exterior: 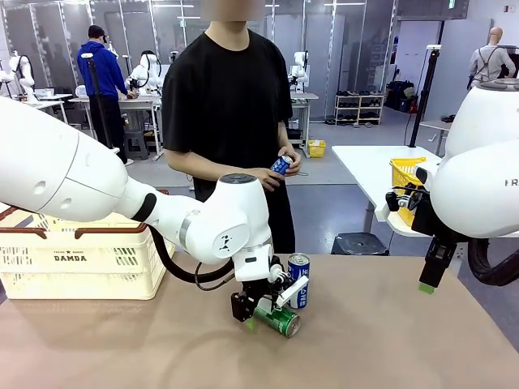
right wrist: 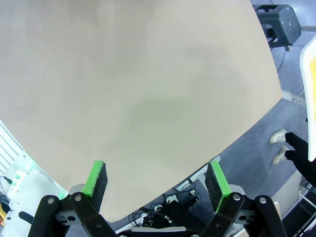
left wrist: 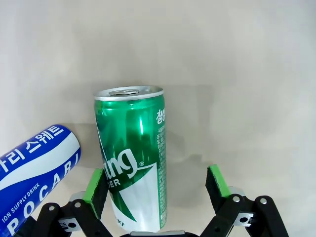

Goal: Place the drinks into the Shopping basket.
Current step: Pick up one drink and place it into the Shopping basket.

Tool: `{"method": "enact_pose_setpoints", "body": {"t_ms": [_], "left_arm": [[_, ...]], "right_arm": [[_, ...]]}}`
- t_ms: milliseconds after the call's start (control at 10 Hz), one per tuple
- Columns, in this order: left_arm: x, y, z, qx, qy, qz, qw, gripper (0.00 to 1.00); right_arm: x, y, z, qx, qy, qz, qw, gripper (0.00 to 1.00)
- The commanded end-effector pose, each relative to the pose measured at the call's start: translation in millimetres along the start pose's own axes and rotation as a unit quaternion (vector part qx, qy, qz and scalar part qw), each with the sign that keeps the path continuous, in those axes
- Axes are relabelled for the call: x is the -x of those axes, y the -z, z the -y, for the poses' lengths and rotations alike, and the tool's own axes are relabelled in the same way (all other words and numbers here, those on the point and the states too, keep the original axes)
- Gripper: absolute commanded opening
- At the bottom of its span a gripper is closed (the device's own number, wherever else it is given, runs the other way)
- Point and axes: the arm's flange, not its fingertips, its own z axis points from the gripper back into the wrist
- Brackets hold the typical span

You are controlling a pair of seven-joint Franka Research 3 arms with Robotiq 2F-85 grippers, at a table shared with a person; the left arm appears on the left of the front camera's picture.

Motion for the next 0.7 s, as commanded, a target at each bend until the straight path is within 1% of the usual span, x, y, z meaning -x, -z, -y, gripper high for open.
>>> {"method": "enact_pose_setpoints", "body": {"t_ms": [0,200,300,500,600], "left_arm": [[-5.5,7.0,7.3,-0.002,-0.009,-0.005,1.0,1.0],[-4.8,11.1,9.3,0.009,-0.014,-0.005,1.0,1.0],[-3.0,13.6,10.0,0.012,-0.032,-0.008,0.999,1.0],[-2.4,15.5,13.0,0.011,-0.031,-0.007,0.999,1.0],[-1.6,15.7,15.0,0.015,-0.032,-0.003,0.999,0.98]], "right_arm": [[0.8,0.9,0.3,-0.001,0.001,0.0,1.0,1.0],[0.8,0.9,0.3,-0.001,0.001,0.0,1.0,1.0],[0.8,0.9,0.3,-0.001,0.001,0.0,1.0,1.0],[0.8,0.9,0.3,-0.001,0.001,0.0,1.0,1.0],[0.8,0.9,0.3,-0.001,0.001,0.0,1.0,1.0]]}}
